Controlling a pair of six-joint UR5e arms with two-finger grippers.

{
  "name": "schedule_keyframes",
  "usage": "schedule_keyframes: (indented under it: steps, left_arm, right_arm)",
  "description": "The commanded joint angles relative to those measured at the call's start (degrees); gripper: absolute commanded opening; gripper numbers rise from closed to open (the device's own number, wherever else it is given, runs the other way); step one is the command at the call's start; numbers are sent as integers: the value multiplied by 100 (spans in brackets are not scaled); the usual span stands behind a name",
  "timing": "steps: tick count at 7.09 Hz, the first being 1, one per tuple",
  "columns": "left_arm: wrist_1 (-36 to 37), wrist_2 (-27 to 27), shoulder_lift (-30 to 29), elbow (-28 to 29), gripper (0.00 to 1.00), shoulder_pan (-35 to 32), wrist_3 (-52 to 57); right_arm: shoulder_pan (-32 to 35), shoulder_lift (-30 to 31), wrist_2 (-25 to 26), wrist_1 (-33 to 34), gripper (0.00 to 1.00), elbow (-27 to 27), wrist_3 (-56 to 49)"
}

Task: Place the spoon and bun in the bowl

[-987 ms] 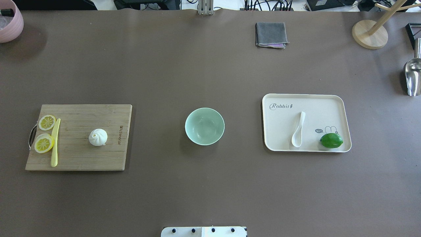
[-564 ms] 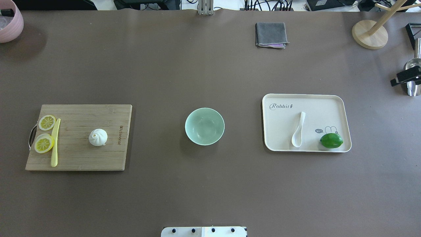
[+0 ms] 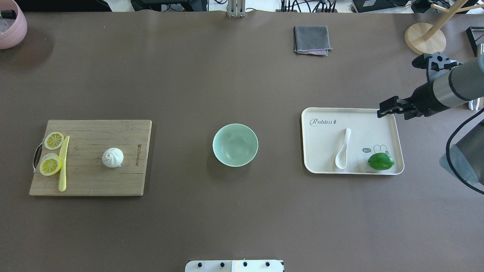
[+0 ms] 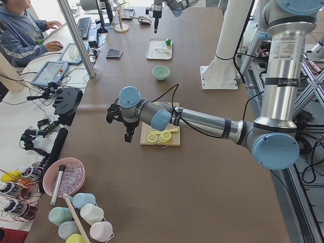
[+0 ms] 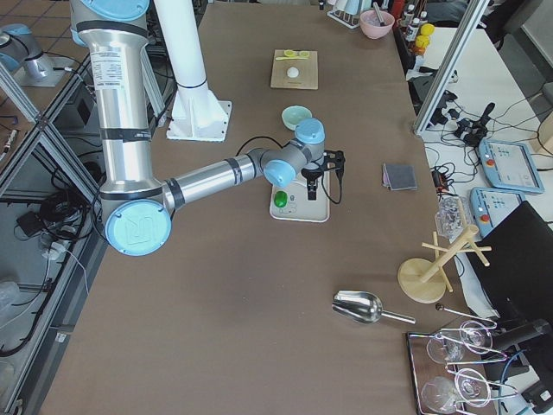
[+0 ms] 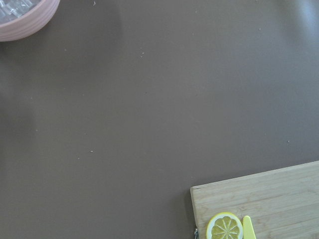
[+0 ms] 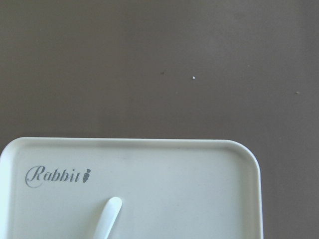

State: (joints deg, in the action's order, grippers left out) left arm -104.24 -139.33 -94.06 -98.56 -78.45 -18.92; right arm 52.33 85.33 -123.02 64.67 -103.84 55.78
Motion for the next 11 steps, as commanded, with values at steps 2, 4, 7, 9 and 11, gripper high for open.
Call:
schedule_keyframes:
  steps: [2, 4, 7, 9, 11]
  left_arm:
    - [-17, 257, -156, 4, 98, 304, -287]
    - [-26, 266, -156, -14, 98, 304, -306]
    - [-26, 266, -139, -49, 98, 304, -306]
    - [-26, 266, -148, -93, 98, 304, -454]
    - [-26, 466, -348, -85, 98, 678, -1186]
  right_arm:
    - [-1152, -392, 707, 20, 87, 153, 1186]
    - [-1348, -649, 868, -15, 76, 487, 1567]
    - [-1339, -623, 876, 11, 55, 611, 1550]
    - [-1322, -614, 841, 20, 0, 550, 1568]
    - [-1296, -631, 815, 28, 0, 471, 1568]
